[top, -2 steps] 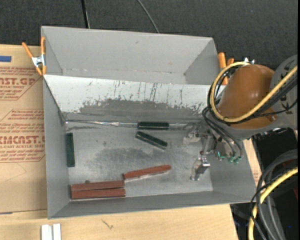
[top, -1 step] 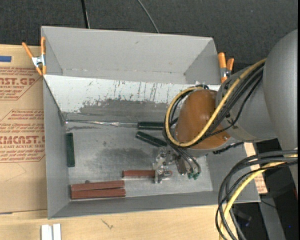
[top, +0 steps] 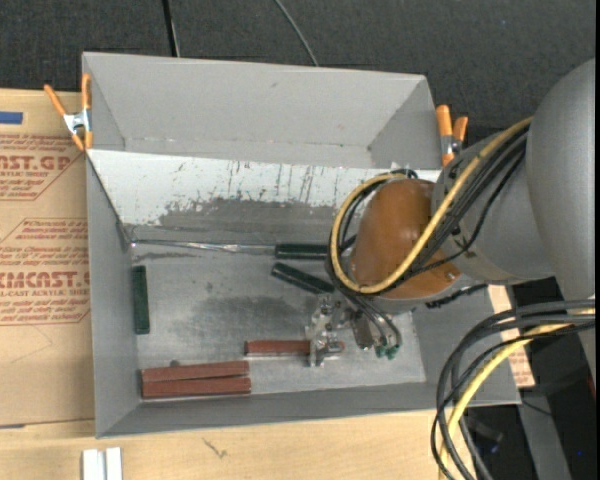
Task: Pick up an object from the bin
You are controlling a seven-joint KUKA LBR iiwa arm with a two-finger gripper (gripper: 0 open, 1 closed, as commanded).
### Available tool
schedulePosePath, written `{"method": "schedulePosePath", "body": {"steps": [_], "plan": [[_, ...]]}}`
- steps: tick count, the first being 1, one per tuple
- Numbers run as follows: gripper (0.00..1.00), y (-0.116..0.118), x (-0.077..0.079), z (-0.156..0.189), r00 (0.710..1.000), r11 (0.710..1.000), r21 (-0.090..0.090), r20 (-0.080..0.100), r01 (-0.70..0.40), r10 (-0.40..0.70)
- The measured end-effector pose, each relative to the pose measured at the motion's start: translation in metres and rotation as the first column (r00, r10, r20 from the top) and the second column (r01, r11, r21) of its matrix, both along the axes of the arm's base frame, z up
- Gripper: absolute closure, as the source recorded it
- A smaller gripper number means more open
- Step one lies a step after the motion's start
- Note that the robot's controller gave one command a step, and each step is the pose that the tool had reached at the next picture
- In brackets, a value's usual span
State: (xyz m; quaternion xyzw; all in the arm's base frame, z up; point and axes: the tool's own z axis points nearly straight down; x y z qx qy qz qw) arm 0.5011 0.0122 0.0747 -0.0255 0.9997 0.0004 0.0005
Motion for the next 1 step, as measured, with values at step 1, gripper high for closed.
{"method": "schedulePosePath", "body": {"steps": [1], "plan": [[1.00,-0.0056,0.0276,0.1824,1.000,1.000,0.000,0.010,0.002,-0.002]]}}
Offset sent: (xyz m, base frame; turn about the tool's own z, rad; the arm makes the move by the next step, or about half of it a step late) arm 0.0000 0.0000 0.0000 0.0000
